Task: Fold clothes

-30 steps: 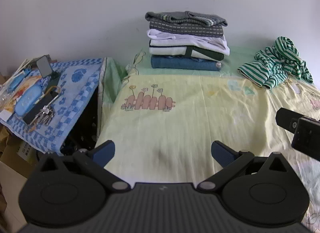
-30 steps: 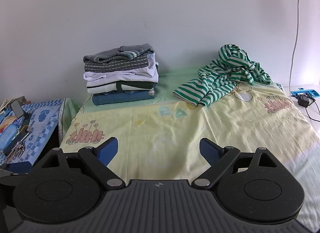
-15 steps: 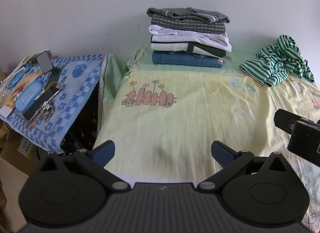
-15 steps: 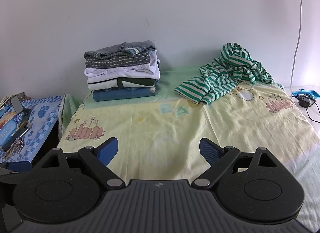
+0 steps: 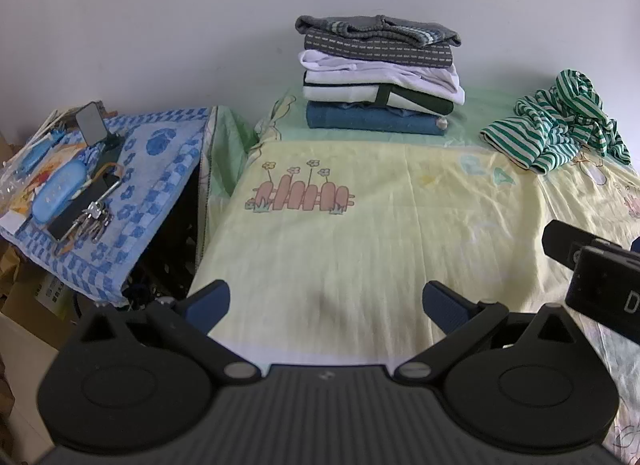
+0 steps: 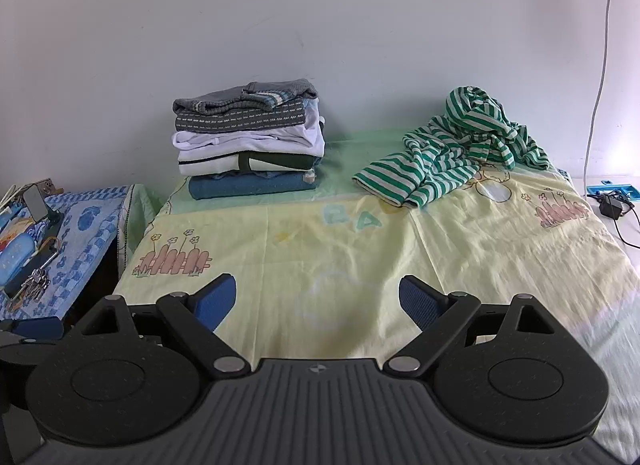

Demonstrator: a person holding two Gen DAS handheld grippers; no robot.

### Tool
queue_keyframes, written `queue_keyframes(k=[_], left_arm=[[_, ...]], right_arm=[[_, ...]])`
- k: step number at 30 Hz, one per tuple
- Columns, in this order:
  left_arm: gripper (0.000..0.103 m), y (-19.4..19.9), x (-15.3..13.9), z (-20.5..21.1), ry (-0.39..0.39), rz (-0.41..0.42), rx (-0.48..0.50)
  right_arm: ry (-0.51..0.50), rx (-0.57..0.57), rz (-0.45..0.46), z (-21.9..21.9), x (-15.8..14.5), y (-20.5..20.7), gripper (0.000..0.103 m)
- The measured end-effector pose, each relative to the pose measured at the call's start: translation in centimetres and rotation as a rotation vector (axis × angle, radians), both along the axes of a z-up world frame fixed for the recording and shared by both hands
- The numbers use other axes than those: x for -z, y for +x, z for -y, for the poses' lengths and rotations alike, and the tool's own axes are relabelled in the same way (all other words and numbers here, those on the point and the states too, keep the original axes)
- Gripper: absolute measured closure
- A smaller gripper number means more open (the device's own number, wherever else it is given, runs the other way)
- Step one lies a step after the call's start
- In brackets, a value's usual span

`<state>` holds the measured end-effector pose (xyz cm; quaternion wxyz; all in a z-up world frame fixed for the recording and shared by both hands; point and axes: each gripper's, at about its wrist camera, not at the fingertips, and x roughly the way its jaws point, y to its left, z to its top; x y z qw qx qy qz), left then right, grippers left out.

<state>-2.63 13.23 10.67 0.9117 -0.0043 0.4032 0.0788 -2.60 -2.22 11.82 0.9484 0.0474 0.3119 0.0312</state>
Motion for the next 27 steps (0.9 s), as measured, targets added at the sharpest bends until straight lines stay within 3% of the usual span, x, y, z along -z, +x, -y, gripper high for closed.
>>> queue_keyframes(k=[27], left_arm=[[0.001,-0.02,0.11,0.03,-0.005,-0.003,0.002]], right_arm=[[-0.001,-0.006,-0.001,-0.42,-0.13,-0.03,0.012]])
